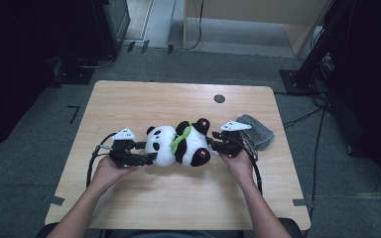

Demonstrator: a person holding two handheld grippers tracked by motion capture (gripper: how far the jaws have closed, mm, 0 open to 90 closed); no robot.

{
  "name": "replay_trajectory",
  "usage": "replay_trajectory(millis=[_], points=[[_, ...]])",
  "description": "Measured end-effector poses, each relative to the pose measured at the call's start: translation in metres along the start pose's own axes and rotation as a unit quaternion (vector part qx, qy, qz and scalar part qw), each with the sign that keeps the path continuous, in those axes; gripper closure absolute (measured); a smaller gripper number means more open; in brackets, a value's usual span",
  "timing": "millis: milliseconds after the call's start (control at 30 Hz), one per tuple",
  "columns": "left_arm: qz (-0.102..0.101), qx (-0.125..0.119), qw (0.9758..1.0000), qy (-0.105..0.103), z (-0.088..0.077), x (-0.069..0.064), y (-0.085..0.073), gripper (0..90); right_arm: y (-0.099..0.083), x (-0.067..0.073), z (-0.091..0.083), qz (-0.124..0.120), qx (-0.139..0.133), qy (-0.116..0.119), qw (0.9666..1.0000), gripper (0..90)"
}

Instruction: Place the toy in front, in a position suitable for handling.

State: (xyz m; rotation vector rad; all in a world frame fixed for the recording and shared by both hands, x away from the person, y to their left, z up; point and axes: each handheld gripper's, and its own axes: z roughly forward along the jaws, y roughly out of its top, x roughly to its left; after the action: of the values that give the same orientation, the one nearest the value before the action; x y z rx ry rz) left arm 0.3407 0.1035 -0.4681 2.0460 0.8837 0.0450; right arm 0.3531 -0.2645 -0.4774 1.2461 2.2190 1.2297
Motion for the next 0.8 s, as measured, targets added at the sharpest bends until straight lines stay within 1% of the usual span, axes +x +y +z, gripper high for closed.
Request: replay_trajectory(millis=[33,67,100,133,167,200,233,300,333,367,400,500,533,633,667,700,767,800], points=[[-0.001,-0.001,1.0,-0.003,0.0,0.0,0.001,27.8,0.0,0.0,0.0,0.0,0.0,0.0,1.0,61.3],[0.004,-0.008,1.0,-0.001,0.0,-0.002,0.001,25.3,0.0,0.0,-0.001,-0.001,0.001,0.0,1.0,61.3],[0.004,-0.008,1.0,-0.001,0.0,-0.002,0.001,22.9,0.0,0.0,-0.001,-0.001,0.001,0.0,1.0,61.3],[0.017,-0.014,0.9997,0.011,0.0,-0.005,0.003,20.6,0.0,0.0,-0.001,0.002,0.002,0.001,1.0,61.3],[0.017,-0.014,0.9997,0.011,0.0,-0.005,0.003,17.4,0.0,0.0,-0.001,0.003,0.002,0.001,1.0,61.3],[0.022,-0.017,0.9995,0.012,0.003,-0.008,0.004,15.1,0.0,0.0,-0.001,0.002,0.003,0.001,1.0,61.3],[0.023,-0.015,0.9996,0.01,0.006,-0.009,0.004,13.1,0.0,0.0,-0.001,0.001,0.003,0.001,1.0,61.3],[0.026,-0.004,0.9995,0.016,0.013,-0.01,0.003,9.0,0.0,0.0,-0.001,0.002,0.003,0.001,1.0,61.3],[0.027,-0.003,0.9994,0.02,0.016,-0.01,0.002,6.8,0.0,0.0,-0.001,0.003,0.003,0.002,1.0,61.4],[0.026,0.001,0.9995,0.019,0.02,-0.009,0.001,2.9,0.0,0.0,-0.001,0.003,0.003,0.002,1.0,61.6],[0.025,0.0,0.9995,0.019,0.023,-0.008,-0.001,1.1,0.0,0.0,-0.001,0.003,0.003,0.002,1.0,61.9],[0.019,-0.011,0.9997,0.006,0.028,-0.003,-0.004,0.0,0.0,0.001,-0.001,0.001,0.005,0.004,1.0,63.1],[0.02,-0.017,0.9996,0.005,0.028,-0.001,-0.005,0.0,0.0,0.001,-0.001,-0.001,0.004,0.003,1.0,63.1],[0.027,-0.037,0.9989,0.003,0.031,0.002,-0.01,0.0,-0.001,0.001,0.0,0.006,0.006,0.006,1.0,63.1],[0.027,-0.037,0.9989,0.003,0.031,0.002,-0.01,0.0,-0.001,0.001,0.0,0.006,0.006,0.006,1.0,63.1],[0.039,-0.046,0.9982,0.006,0.032,0.001,-0.013,0.0,-0.001,0.001,0.0,0.008,0.008,0.009,0.9999,63.2],[0.042,-0.047,0.998,0.008,0.033,0.001,-0.013,0.0,-0.001,0.001,0.0,0.008,0.01,0.011,0.9999,62.8],[0.042,-0.048,0.9979,0.009,0.033,0.002,-0.013,0.0,-0.001,0.001,0.0,0.009,0.011,0.01,0.9999,61.2]])
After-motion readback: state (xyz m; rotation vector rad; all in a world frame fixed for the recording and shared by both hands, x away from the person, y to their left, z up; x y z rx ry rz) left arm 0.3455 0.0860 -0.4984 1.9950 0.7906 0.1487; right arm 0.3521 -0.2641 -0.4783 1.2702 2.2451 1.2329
